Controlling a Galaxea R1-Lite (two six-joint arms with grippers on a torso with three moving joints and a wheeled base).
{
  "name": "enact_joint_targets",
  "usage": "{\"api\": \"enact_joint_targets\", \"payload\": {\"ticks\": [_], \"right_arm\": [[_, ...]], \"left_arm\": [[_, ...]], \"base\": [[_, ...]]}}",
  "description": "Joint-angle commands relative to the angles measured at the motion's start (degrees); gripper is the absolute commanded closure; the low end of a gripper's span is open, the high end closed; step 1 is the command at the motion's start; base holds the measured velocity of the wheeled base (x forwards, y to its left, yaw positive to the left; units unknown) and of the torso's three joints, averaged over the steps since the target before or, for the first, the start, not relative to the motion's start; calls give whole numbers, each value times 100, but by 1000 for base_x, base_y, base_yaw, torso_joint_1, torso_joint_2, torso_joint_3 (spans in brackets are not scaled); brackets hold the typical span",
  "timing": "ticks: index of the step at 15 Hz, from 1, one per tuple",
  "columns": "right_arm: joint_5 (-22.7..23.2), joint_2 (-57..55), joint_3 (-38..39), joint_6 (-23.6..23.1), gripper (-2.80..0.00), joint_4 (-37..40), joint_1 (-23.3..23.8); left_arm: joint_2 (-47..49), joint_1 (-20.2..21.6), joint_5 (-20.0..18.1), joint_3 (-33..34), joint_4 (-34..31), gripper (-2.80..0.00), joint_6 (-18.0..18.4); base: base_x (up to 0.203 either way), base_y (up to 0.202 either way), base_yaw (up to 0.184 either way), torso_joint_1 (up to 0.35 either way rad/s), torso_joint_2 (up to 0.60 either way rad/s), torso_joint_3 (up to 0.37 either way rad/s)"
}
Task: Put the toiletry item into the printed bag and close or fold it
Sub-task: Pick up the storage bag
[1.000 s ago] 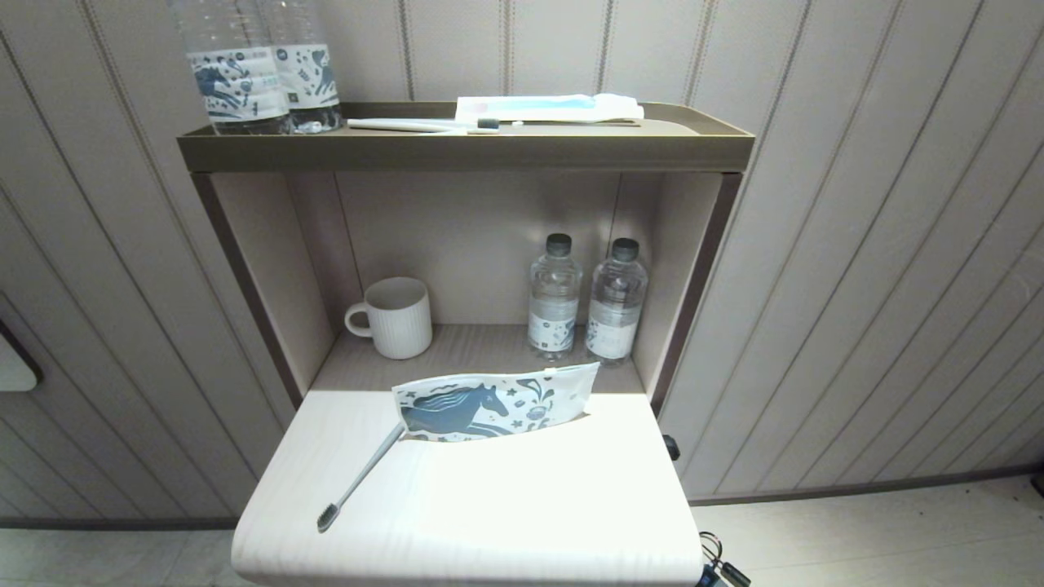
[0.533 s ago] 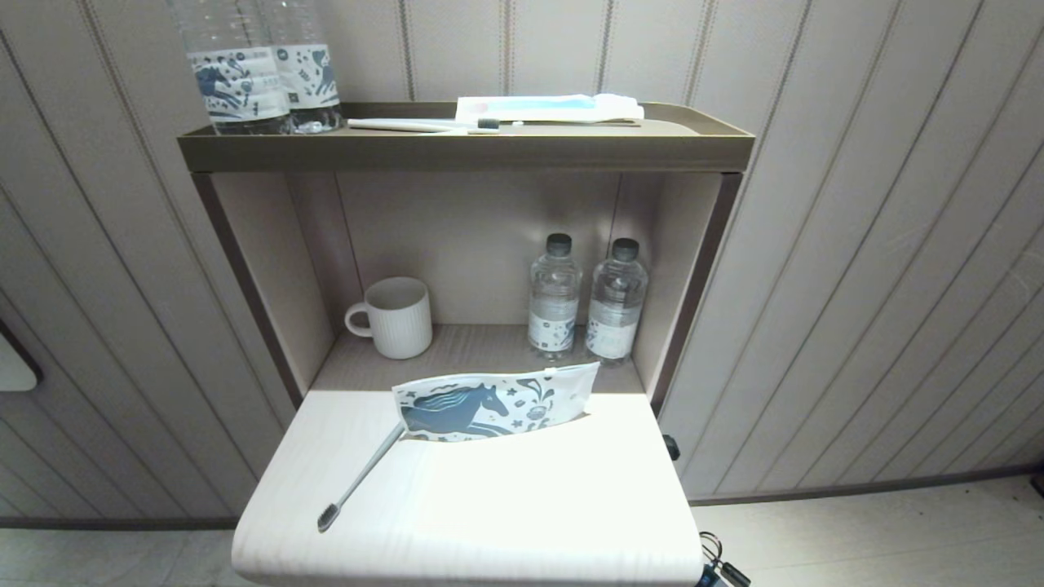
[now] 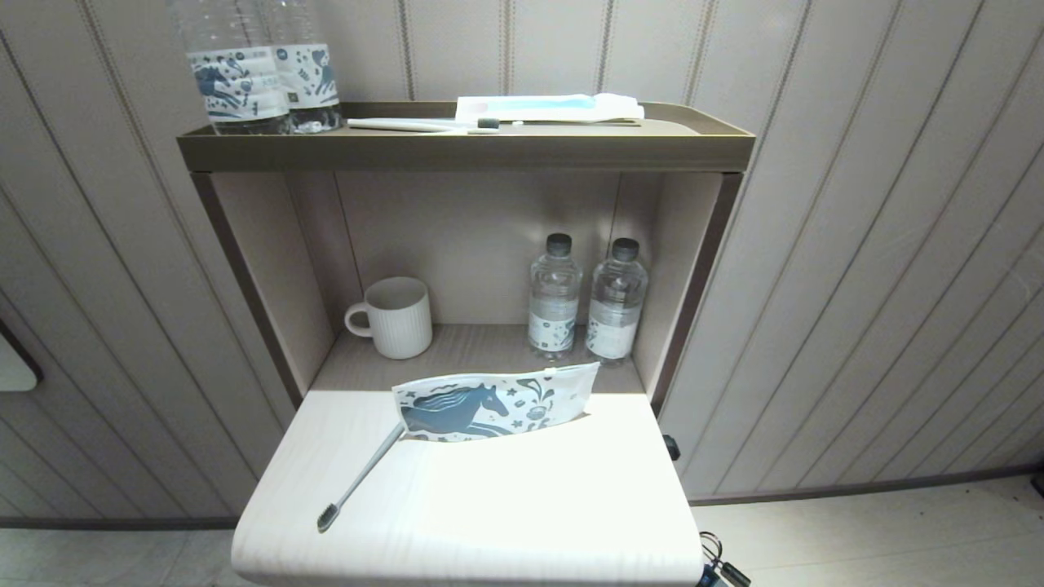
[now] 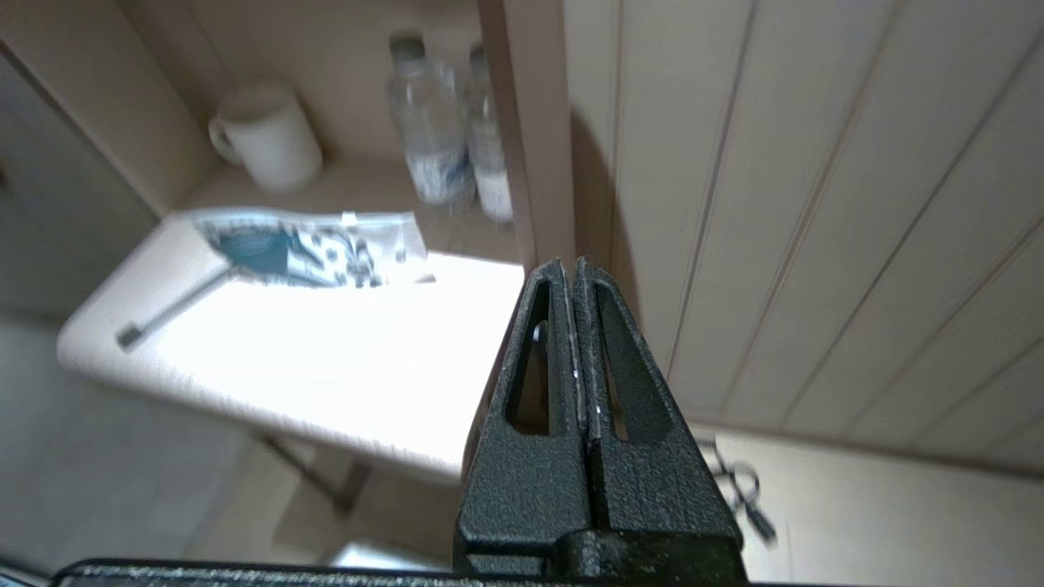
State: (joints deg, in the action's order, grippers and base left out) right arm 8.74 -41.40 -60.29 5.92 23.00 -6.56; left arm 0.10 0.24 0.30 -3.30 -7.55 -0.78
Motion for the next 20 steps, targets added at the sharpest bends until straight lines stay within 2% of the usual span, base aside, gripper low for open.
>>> {"api": "enact_joint_targets", "payload": {"ticks": [1,4,6,7,11,15,20], "right_arm": [[47,-1743,-1002,-101,0,581,-367],[97,-2870,-2361,-169,0,1694,-1213],[106,-3380,-2895,-196,0,2358,-1722],[100,-3585,-3038,-235,-280,2567,-1856],[81,-4404,-3545,-490,-280,2670,-2050],[75,-5120,-3737,-1786,-280,2641,-2083],[65,-5700,-4017,-2557,-280,2566,-2314]], "left_arm": [[-1,2,5,-4,-14,0,-2],[-1,2,5,-12,-45,0,7],[-1,2,5,-12,-45,0,7],[-1,2,4,-12,-45,0,7],[-1,2,-4,-12,-45,0,16],[-1,2,-4,-21,-89,0,34],[-1,2,-13,-39,-142,0,51]], "base": [[0,0,0,0,0,0],[0,0,0,0,0,0],[0,0,0,0,0,0],[0,0,0,0,0,0],[0,0,0,0,0,0],[0,0,0,0,0,0],[0,0,0,0,0,0]]}}
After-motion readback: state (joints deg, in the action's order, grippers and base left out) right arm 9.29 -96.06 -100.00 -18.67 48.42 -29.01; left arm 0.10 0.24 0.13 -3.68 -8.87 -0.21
